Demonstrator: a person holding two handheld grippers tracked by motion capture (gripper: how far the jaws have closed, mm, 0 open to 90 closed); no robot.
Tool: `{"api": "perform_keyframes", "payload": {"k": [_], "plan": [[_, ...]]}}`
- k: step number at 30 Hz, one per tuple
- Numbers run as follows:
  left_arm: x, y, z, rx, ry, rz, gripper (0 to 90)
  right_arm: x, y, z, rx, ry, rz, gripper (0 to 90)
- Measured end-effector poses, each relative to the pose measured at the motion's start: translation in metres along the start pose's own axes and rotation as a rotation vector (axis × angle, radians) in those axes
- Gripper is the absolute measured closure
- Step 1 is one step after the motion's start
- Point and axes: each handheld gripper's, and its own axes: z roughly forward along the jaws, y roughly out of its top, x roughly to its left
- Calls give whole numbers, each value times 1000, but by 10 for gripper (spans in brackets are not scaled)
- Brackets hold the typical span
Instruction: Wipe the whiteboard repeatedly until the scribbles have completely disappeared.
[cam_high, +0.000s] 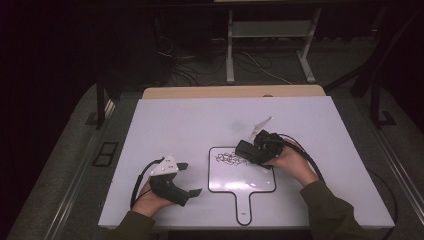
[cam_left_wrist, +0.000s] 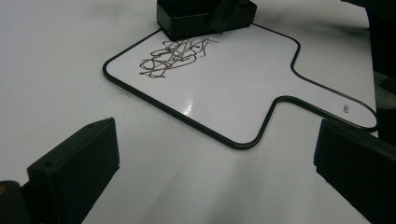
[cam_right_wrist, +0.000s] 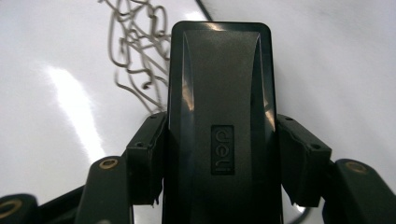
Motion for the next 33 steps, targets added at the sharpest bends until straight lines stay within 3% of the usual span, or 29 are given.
{"api": "perform_keyframes", "payload": {"k": [3, 10, 27, 33], "plan": [[0, 0, 0, -1, 0, 0, 0, -7, -4, -2, 3, -26, 13, 386], [0, 0, 0, 0, 0, 0, 0, -14, -9, -4, -1, -34, 44, 386], [0, 0, -1, 1, 2, 3, 0, 15, -5, -5, 18, -1, -31, 385], [0, 0, -1, 0, 1, 3, 0, 8, -6, -5, 17, -9, -15, 385]]}}
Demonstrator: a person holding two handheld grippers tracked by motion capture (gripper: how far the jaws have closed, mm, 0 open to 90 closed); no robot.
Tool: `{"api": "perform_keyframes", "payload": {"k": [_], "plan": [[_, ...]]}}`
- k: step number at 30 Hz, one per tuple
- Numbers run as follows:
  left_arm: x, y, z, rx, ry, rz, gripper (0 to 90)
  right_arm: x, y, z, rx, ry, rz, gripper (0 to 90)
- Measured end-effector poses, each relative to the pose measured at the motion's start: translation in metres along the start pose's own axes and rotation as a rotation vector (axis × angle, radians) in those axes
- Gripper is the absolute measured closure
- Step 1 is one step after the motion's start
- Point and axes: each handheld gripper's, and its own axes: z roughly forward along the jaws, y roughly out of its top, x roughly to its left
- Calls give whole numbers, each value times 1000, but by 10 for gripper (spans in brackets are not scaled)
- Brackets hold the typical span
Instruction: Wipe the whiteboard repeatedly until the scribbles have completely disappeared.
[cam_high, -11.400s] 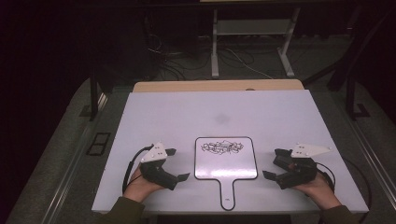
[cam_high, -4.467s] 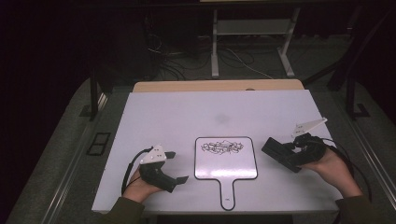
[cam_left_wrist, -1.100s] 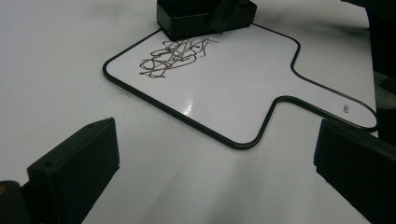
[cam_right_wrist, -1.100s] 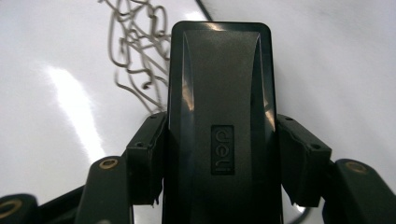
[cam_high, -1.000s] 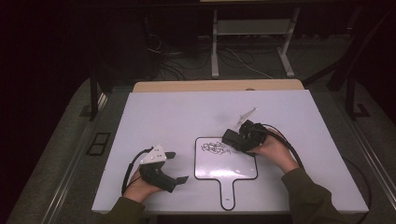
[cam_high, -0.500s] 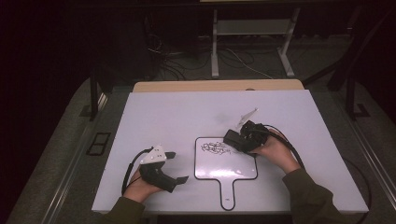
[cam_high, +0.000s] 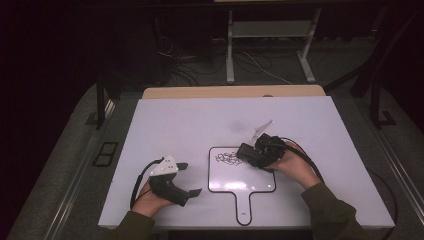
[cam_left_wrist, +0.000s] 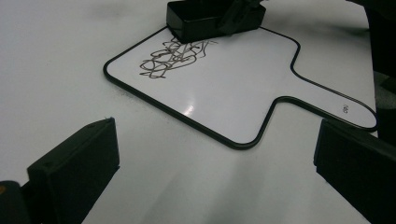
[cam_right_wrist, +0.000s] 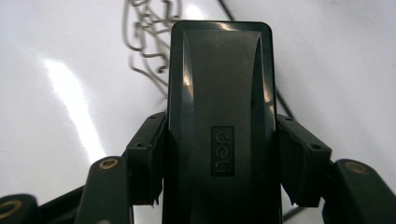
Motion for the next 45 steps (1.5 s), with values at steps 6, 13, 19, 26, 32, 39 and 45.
{"api": "perform_keyframes", "payload": {"k": [6, 13, 19, 26, 32, 39, 45], "plan": [[0, 0, 1, 4, 0, 1, 0, -17, -6, -1, -8, -22, 45, 385], [0, 0, 1, 4, 1, 2, 0, -26, -9, -2, -13, -33, 74, 385], [0, 0, 1, 8, -2, 6, 0, -24, -7, -1, -5, -38, 69, 385], [0, 0, 1, 8, -1, 7, 0, -17, 2, 3, -3, -22, 44, 385], [0, 0, 1, 10, -3, 8, 0, -7, 11, 6, -3, -5, 17, 385], [0, 0, 1, 10, -3, 8, 0, 8, 19, 10, 8, 2, -46, 386], [0, 0, 1, 10, -3, 8, 0, 19, 27, 13, 9, 18, -90, 385]]}}
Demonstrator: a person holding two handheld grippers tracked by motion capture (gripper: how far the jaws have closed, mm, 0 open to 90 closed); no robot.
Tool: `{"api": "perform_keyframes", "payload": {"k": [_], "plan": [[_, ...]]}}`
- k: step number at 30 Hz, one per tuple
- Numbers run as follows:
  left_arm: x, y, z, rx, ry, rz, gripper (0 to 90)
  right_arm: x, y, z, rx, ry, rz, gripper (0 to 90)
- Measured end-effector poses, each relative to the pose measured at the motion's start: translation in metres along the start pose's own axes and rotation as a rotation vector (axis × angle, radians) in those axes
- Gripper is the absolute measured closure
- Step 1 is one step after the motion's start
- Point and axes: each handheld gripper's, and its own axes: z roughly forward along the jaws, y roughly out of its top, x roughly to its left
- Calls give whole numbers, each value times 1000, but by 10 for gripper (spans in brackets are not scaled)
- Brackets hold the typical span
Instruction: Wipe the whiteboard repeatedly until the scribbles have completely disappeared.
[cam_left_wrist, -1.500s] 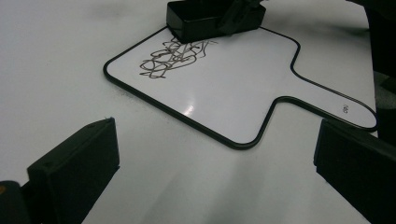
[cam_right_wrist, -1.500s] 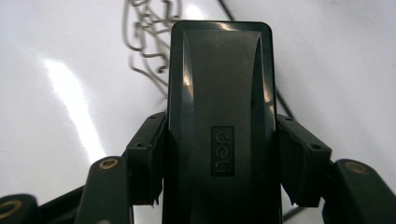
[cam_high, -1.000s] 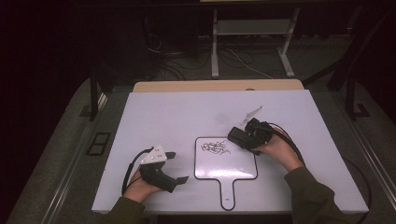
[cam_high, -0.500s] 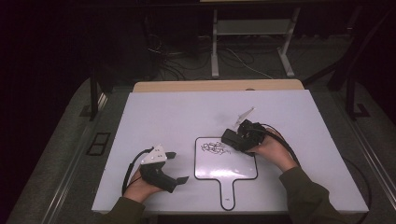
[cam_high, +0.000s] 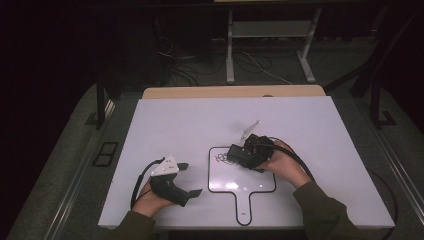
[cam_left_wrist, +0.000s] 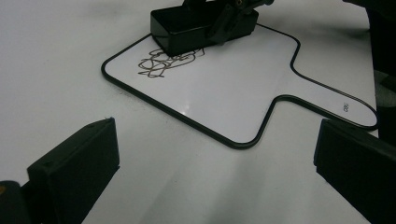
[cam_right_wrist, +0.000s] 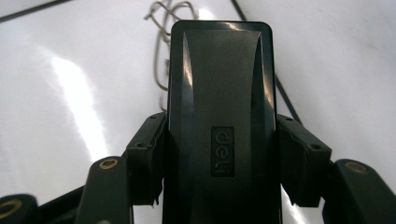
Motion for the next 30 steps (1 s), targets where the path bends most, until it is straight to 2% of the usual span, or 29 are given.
{"api": "perform_keyframes", "payload": {"k": [3, 6, 8, 15, 19, 27, 30], "plan": [[0, 0, 0, 0, 0, 0, 0, 4, 3, 1, -2, 16, 0, 385], [0, 0, 0, 0, 0, 1, 0, 1, 3, 2, -3, 16, -5, 385], [0, 0, 0, 0, 0, 0, 0, 0, 3, 2, -7, 28, 20, 386], [0, 0, 0, -5, 3, -4, 0, -12, 2, 3, -14, 23, 41, 386], [0, 0, 0, -4, 3, -4, 0, -18, 3, 4, -13, 23, 70, 385], [0, 0, 0, -3, 3, -1, 0, -30, 6, 6, -2, -4, 95, 385], [0, 0, 0, -3, 2, 0, 0, -31, 8, 7, 0, 0, 100, 385]]}}
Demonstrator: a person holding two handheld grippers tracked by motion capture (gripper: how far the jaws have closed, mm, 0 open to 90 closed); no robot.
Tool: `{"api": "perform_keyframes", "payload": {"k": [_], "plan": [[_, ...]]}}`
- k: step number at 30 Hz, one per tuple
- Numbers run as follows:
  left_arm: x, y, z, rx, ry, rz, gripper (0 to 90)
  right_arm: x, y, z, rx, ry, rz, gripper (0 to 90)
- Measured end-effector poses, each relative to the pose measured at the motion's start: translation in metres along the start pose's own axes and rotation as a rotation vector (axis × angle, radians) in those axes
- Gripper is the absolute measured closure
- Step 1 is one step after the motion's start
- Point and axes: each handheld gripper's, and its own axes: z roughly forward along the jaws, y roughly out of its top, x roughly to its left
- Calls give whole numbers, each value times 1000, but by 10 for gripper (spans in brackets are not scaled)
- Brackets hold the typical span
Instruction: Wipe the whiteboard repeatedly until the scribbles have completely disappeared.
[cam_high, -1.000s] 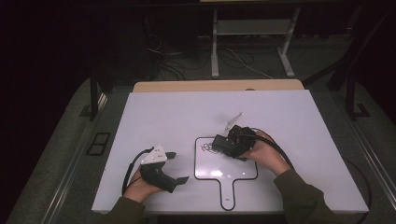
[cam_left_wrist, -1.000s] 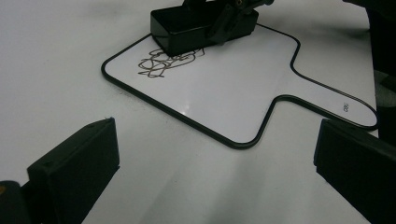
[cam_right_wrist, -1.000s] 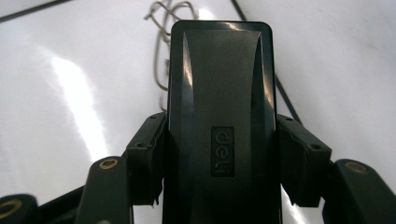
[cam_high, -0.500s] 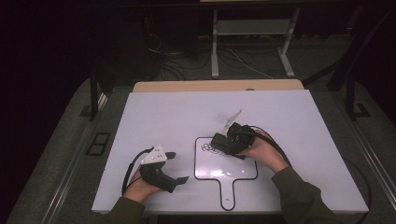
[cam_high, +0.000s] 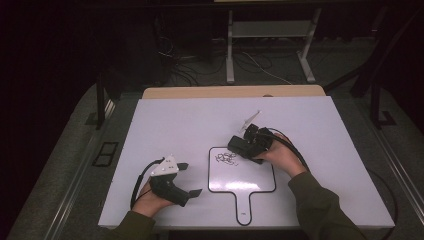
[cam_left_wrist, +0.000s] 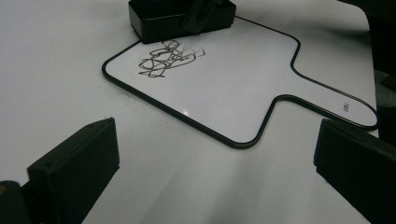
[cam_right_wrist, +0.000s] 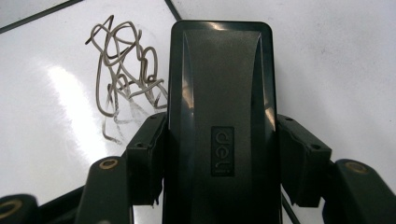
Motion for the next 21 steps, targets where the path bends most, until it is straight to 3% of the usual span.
{"api": "perform_keyframes", "payload": {"k": [6, 7, 21], "plan": [[0, 0, 0, 2, -1, 1, 0, 4, 6, 3, 8, -9, -33, 385], [0, 0, 0, 2, -1, 1, 0, 7, 7, 4, 4, -1, -20, 385], [0, 0, 0, -3, -2, -1, 0, 38, 26, 12, 6, 25, -115, 385]]}}
